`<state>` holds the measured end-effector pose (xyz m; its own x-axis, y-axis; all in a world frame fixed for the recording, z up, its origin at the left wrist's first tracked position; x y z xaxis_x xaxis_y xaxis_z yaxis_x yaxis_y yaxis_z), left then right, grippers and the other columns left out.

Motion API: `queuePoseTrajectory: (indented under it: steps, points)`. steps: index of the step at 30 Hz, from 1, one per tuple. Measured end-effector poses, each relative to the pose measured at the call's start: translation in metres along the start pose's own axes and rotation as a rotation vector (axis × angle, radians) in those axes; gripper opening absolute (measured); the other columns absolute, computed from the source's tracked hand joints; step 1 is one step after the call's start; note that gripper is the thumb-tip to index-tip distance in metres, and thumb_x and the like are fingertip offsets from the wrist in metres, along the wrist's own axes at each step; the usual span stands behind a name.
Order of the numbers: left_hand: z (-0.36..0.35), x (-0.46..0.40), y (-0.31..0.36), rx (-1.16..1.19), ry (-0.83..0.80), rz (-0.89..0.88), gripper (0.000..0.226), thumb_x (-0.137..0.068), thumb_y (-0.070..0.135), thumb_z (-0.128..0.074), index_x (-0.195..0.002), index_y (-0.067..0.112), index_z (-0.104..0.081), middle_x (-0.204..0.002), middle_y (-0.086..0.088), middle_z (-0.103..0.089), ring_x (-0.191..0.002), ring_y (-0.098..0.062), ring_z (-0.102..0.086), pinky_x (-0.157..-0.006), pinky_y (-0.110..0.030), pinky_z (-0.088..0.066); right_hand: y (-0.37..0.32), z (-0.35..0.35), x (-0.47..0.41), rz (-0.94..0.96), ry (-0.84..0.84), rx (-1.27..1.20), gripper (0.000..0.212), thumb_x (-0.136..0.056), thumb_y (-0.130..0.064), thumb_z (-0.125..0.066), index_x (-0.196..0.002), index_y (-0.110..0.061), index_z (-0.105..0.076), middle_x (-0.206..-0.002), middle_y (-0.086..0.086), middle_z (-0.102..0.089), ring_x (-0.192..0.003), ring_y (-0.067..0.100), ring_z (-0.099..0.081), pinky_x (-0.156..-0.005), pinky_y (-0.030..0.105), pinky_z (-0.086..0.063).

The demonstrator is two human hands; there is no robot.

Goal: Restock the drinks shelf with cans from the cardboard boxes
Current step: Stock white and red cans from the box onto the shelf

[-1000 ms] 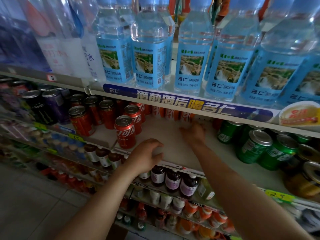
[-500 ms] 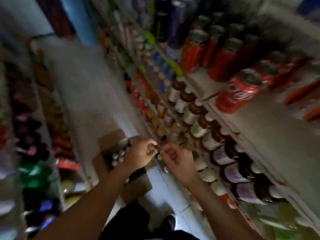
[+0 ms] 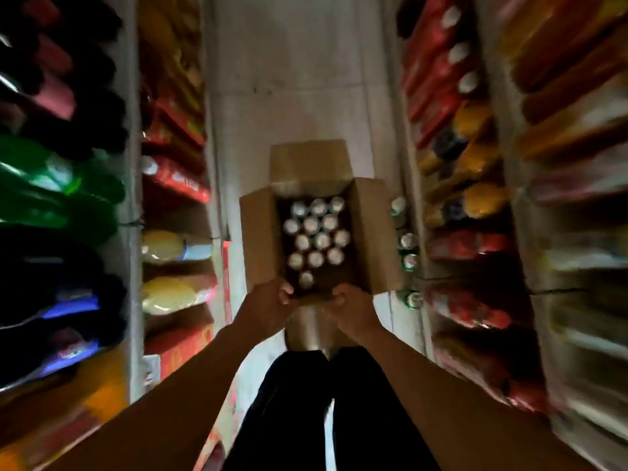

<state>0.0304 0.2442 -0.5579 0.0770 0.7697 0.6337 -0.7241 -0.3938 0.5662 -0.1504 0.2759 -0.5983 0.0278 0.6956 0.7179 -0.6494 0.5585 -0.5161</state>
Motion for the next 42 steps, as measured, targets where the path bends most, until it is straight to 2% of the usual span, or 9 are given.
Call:
queuePoseTrajectory:
  steps: [8, 15, 20, 23, 27, 29, 35, 39, 42]
  points:
    - [-0.072, -0.110, -0.121, 0.007, 0.006, 0.060, 0.042, -0.072, 0.040, -0.054, -0.101, 0.015, -0.071, -0.095, -0.005, -0.073, -0.095, -0.023, -0.067, -0.084, -0.027, -0.048, 0.038, -0.145, -0.185, 0.088, -0.213, 0.327, 0.039, -0.095, -0.022, -0.060, -0.130, -0.005, -0.056, -0.135, 0.018, -0.057, -0.127, 0.034, -0.051, -0.101, 0.035, -0.037]
    - [-0.079, -0.121, -0.156, 0.278, 0.170, 0.038, 0.010, -0.084, 0.020, -0.066, -0.091, 0.026, -0.067, -0.066, 0.009, -0.065, -0.059, -0.007, -0.062, -0.064, -0.028, -0.052, 0.083, -0.219, -0.271, -0.021, -0.246, 0.393, 0.037, -0.101, -0.019, -0.049, -0.135, -0.005, -0.047, -0.147, 0.020, -0.044, -0.135, 0.034, -0.043, -0.111, 0.037, -0.031]
    - [-0.079, -0.125, -0.160, 0.288, 0.160, 0.019, 0.012, -0.085, 0.011, -0.068, -0.093, 0.021, -0.066, -0.060, 0.014, -0.060, -0.056, 0.001, -0.056, -0.063, -0.020, -0.045, 0.086, -0.211, -0.270, -0.084, -0.191, 0.177, 0.035, -0.091, -0.022, -0.064, -0.122, -0.005, -0.059, -0.129, 0.018, -0.060, -0.121, 0.033, -0.055, -0.094, 0.033, -0.043]
    - [-0.081, -0.116, -0.149, 0.202, 0.076, 0.080, 0.028, -0.082, 0.019, -0.074, -0.108, 0.017, -0.064, -0.084, 0.010, -0.067, -0.075, -0.005, -0.062, -0.073, -0.020, -0.046, 0.066, -0.173, -0.226, -0.065, -0.203, 0.070, 0.027, -0.079, -0.035, -0.070, -0.095, -0.014, -0.070, -0.096, 0.007, -0.073, -0.094, 0.026, -0.068, -0.078, 0.032, -0.054]
    - [-0.061, -0.080, -0.074, 0.095, -0.098, 0.003, 0.090, -0.065, 0.023, -0.088, -0.142, 0.016, -0.042, -0.126, 0.009, -0.045, -0.114, -0.003, -0.045, -0.089, -0.007, -0.030, 0.008, -0.068, -0.123, -0.031, -0.217, -0.132, 0.009, -0.078, -0.034, -0.070, -0.083, -0.027, -0.073, -0.068, -0.007, -0.069, -0.068, 0.022, -0.072, -0.063, 0.044, -0.062]
    - [-0.039, -0.053, -0.013, 0.067, -0.211, -0.110, 0.107, -0.054, 0.026, -0.094, -0.145, 0.020, -0.037, -0.136, 0.008, -0.042, -0.125, -0.007, -0.043, -0.103, -0.019, -0.036, -0.030, 0.000, -0.067, -0.004, -0.182, -0.216, 0.002, -0.079, -0.030, -0.074, -0.078, -0.031, -0.074, -0.068, -0.007, -0.069, -0.065, 0.016, -0.070, -0.057, 0.040, -0.059]
    - [0.069, 0.044, 0.201, -0.017, -0.240, -0.457, 0.086, -0.047, 0.049, -0.089, -0.125, 0.032, -0.056, -0.111, 0.015, -0.064, -0.101, -0.006, -0.063, -0.091, -0.032, -0.053, -0.150, 0.189, 0.113, -0.009, -0.090, -0.383, 0.010, -0.083, -0.024, -0.070, -0.089, -0.017, -0.072, -0.066, 0.007, -0.067, -0.055, 0.024, -0.063, -0.048, 0.025, -0.048]
    - [0.112, 0.125, 0.327, 0.009, -0.391, -0.602, 0.059, -0.056, 0.014, -0.092, -0.108, 0.023, -0.067, -0.088, 0.014, -0.073, -0.078, 0.007, -0.065, -0.072, -0.017, -0.054, -0.208, 0.283, 0.239, 0.253, 0.051, -0.440, 0.019, -0.076, -0.012, -0.078, -0.092, -0.017, -0.070, -0.070, 0.011, -0.064, -0.056, 0.020, -0.058, -0.052, 0.030, -0.047]
    - [0.115, 0.189, 0.399, -0.020, -0.544, -0.690, 0.046, -0.058, 0.011, -0.091, -0.094, 0.027, -0.066, -0.079, 0.024, -0.072, -0.073, 0.011, -0.065, -0.071, -0.009, -0.050, -0.208, 0.332, 0.325, 0.386, 0.270, -0.542, 0.058, -0.067, 0.013, -0.083, -0.118, 0.000, -0.060, -0.093, 0.009, -0.071, -0.080, 0.010, -0.068, -0.070, 0.025, -0.054]
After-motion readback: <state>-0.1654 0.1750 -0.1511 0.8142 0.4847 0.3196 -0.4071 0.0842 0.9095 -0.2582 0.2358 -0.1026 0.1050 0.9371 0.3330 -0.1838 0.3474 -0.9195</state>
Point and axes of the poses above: each hand's wrist, its own x-axis away from the middle knuckle, its own z-axis out of the back of the hand, y = z × x, the point moved 10 cm from there along -x, towards the middle knuckle
